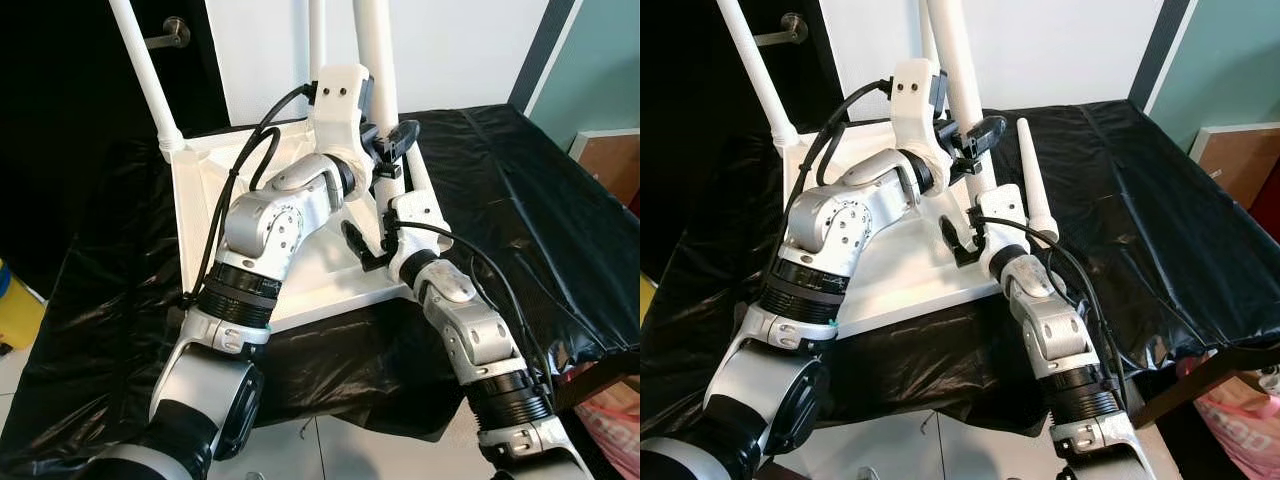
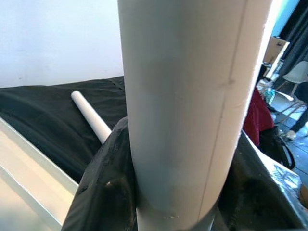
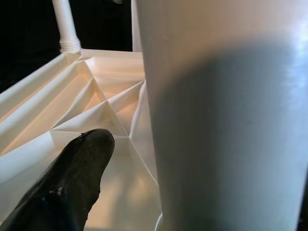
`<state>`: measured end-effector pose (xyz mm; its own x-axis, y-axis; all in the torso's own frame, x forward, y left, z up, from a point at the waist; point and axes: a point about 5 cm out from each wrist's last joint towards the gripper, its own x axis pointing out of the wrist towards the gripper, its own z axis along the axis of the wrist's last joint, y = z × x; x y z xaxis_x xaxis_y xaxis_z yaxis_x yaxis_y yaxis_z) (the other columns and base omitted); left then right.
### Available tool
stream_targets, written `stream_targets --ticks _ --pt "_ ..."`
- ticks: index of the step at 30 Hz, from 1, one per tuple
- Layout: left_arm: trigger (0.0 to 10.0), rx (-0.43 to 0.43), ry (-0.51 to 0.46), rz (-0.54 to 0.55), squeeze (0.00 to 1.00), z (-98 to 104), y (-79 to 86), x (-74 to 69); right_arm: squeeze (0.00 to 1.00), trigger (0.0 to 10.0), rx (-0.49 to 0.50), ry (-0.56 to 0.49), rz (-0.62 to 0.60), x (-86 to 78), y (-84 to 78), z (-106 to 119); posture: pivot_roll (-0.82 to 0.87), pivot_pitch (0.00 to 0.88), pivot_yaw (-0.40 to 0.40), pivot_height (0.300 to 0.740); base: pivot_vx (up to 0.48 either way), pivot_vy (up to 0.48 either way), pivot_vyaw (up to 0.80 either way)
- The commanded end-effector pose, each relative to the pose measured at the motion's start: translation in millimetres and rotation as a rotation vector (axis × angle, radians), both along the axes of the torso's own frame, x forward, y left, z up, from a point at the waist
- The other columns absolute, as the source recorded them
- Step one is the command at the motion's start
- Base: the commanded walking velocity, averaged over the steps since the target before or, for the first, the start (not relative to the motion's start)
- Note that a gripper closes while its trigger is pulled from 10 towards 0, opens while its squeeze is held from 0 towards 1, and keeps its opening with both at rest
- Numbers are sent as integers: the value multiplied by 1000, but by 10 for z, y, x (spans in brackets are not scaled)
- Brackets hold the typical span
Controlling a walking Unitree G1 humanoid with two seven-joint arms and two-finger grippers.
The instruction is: Building children table
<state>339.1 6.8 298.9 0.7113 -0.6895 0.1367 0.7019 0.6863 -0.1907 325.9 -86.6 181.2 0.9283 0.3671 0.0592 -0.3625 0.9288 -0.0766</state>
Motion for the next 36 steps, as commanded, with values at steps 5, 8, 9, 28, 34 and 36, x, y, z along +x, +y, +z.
stream_targets --ticks 5,8,9,28,34,36 --pt "10000 -19 -35 -71 0 138 -144 -93 0 10000 -5 28 -16 43 15 -9 -106 0 -13 740 0 0 0" --pt "10000 -20 -46 -79 0 151 -163 -109 0 0 -19 32 -31 64 -13 -5 -103 0 -16 740 0 0 0" --pt "10000 -20 -46 -79 0 151 -163 -109 0 0 -19 32 -31 64 -13 -5 -103 0 -16 740 0 0 0" --pt "10000 -3 -138 -119 0 193 -235 -180 0 10000 -96 49 -35 73 -25 -28 -118 0 -12 740 0 0 0" --pt "10000 -34 -167 -113 0 208 -232 -201 0 10000 -21 75 -145 108 -192 -30 -129 13 1 740 0 0 0" --pt "10000 -34 -167 -113 0 208 -232 -201 0 10000 -21 75 -145 108 -192 -30 -129 13 1 740 0 0 0"
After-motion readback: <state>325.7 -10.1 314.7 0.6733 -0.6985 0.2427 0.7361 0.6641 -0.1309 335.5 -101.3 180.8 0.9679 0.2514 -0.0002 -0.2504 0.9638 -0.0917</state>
